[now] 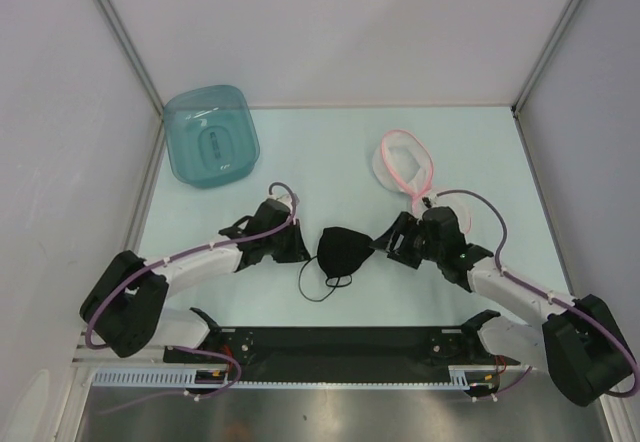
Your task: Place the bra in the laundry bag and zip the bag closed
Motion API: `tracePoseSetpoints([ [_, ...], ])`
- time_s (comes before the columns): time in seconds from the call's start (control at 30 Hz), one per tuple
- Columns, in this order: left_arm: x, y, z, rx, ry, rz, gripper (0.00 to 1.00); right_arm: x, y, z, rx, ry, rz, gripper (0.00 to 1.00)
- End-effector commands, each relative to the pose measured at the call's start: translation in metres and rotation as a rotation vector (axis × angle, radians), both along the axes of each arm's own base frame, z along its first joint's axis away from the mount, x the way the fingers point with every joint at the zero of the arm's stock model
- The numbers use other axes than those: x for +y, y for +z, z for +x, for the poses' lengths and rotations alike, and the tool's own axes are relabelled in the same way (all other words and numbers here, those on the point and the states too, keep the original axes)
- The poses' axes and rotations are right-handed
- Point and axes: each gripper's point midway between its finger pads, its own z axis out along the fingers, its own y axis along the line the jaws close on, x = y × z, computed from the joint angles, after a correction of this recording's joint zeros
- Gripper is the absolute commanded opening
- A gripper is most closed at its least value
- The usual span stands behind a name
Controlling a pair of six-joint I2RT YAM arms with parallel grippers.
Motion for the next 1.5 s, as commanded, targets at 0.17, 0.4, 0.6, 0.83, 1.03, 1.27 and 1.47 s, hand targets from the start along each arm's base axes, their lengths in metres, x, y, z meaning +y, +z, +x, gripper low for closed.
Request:
tracePoseSetpoints([
  [0.17,-0.013,0.007,0.001,-0.019,-0.034,-0.029,0.10,-0.012,0.002,0.040,-0.047,0.071,-0.244,0.24],
  [0.4,-0.019,0.010,0.001,-0.022,-0.050,-0.019,0.10,-0.009,-0.021,0.053,-0.046,0.134,-0.374,0.08],
  [0.6,-0.022,0.008,0.005,-0.019,-0.089,0.047,0.10,0.008,-0.029,0.051,-0.044,0.183,-0.414,0.05],
  [0.83,-0.031,0.005,0.003,-0.013,-0.114,0.056,0.09,0.027,-0.033,0.042,-0.029,0.220,-0.380,0.05],
  [1.03,-0.034,0.003,-0.001,-0.013,-0.126,0.062,0.09,0.045,-0.021,0.030,-0.039,0.247,-0.309,0.04],
  [1.27,-0.029,0.001,-0.003,-0.016,-0.112,0.076,0.09,0.050,-0.014,0.016,-0.018,0.254,-0.264,0.04],
  [1.47,-0.010,0.008,-0.003,-0.053,-0.077,0.132,0.20,0.028,0.007,0.015,-0.059,0.217,-0.318,0.05],
])
